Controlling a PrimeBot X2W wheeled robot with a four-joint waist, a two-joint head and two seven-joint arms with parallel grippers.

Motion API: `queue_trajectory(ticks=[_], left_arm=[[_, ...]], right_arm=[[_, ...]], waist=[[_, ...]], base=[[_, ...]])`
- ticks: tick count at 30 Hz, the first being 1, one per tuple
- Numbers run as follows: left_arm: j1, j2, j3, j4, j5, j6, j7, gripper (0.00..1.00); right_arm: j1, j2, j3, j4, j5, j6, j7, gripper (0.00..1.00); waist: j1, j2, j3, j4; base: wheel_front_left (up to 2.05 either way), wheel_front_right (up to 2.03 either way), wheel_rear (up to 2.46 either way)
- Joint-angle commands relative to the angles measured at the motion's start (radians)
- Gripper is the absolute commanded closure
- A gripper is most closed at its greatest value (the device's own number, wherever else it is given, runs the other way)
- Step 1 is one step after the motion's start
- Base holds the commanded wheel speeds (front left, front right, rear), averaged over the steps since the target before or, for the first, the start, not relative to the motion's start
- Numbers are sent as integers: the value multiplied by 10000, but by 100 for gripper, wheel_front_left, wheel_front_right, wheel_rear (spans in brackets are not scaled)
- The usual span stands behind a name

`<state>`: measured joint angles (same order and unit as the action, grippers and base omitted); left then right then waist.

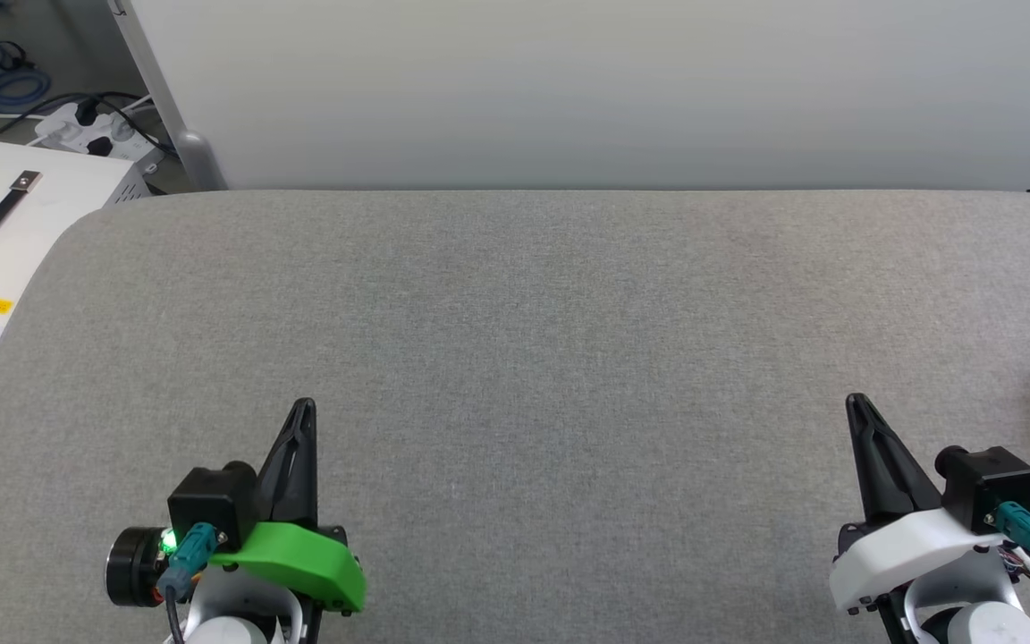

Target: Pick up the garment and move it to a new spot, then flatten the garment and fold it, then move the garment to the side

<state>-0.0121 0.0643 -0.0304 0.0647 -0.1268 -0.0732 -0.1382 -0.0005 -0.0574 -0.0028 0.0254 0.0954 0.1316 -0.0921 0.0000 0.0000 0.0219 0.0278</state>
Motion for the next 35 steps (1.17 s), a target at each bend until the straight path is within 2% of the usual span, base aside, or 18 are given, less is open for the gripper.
queue_trajectory(ticks=[1, 35], left_arm=[[59, -48, 26, -46, 143, 103, 80, 100], [91, -97, 171, -360, 730, 431, 759, 100]], right_arm=[[2, 19, -2, -57, -91, -5, 43, 100], [4, 47, 13, -160, -541, -7, 502, 100]], waist=[[0, 0, -5, -7], [0, 0, -117, -149]], base=[[0, 0, 0], [0, 0, 0]])
